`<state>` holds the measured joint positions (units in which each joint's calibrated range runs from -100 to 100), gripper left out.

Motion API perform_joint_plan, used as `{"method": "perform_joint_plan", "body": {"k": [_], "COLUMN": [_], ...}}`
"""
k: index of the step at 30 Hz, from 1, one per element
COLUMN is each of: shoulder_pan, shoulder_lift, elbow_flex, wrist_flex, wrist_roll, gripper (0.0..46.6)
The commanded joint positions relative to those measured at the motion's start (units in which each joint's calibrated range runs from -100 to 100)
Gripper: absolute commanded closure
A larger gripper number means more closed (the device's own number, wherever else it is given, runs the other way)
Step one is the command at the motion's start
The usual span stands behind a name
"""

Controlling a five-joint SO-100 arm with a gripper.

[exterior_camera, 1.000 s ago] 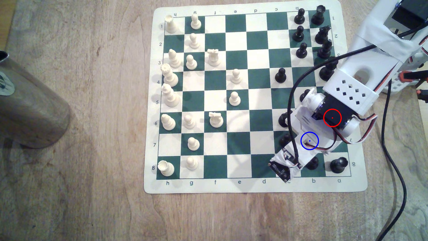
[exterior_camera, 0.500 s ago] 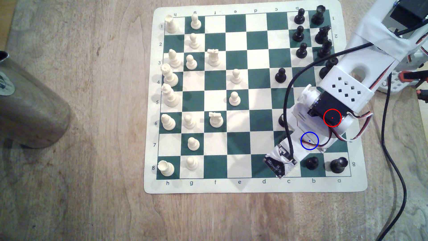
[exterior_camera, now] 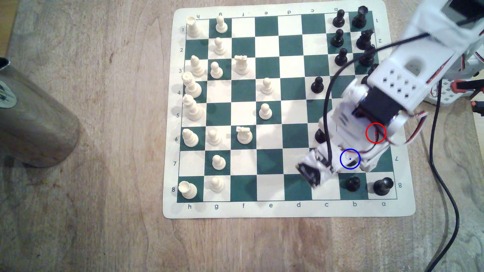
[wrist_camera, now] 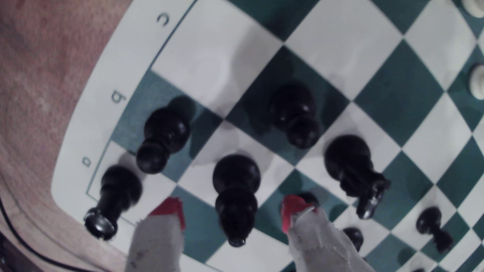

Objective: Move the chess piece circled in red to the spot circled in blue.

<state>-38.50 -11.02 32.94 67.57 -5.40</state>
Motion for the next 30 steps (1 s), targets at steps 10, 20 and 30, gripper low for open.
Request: {"method": "perform_joint_plan", "body": {"k": [10,20,30], "shoulder_pan": [14.3,22.7,31.7], "shoulder_lift": [-36.9,-52.1,-72.5], "elbow_flex": [10.6,21.2,41.8], "wrist_flex": [8.8,5.1,-16.2], "wrist_roll": [0.8,1.0,1.5], "gripper": [24.0,38.0,46.4]}}
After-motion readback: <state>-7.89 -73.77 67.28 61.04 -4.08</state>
